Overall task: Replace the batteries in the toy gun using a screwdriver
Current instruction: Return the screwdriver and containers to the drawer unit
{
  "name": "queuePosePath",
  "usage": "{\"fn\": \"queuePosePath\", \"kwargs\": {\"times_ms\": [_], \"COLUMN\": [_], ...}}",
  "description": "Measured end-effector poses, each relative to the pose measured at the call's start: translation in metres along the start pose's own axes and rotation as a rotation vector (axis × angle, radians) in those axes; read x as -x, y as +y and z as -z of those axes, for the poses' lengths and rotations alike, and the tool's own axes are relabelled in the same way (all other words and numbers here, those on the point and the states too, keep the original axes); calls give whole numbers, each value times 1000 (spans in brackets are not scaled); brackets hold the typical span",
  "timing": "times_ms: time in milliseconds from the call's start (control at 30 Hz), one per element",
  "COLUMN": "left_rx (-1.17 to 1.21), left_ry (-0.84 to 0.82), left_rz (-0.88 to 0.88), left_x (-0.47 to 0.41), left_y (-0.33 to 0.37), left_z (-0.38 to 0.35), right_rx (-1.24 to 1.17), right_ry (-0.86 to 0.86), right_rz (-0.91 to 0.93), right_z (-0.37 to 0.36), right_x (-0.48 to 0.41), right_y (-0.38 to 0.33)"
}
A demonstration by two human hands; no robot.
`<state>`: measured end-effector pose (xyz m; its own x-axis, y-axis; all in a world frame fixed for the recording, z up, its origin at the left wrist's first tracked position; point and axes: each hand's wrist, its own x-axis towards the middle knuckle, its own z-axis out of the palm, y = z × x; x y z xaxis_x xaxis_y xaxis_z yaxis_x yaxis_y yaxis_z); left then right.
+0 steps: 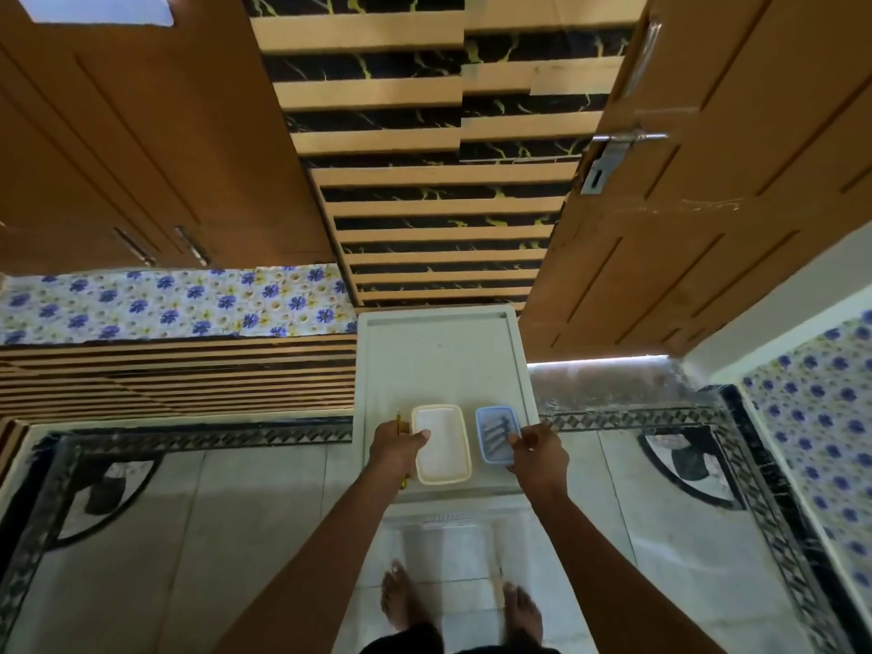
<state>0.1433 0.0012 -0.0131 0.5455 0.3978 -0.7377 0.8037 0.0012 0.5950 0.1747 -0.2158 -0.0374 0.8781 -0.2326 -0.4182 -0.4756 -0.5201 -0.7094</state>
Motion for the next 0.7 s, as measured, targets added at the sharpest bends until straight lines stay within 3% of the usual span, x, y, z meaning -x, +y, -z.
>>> {"fn": "queuePosePath", "kwargs": {"times_ms": [233, 400, 700], "left_rx": [-92, -385, -757], "left_ry": [132, 194, 332], "left_rz": [-135, -265, -403], "left_x": [-6, -5, 11], "left_y": [-7, -32, -31], "left_z": [0, 15, 18], "right_rx": [79, 217, 220], "right_ry": [27, 70, 53], "right_rz": [15, 56, 37], "right_z": [-2, -4, 6], "right_x": [-2, 15, 17], "right_y": [-7, -14, -8]}}
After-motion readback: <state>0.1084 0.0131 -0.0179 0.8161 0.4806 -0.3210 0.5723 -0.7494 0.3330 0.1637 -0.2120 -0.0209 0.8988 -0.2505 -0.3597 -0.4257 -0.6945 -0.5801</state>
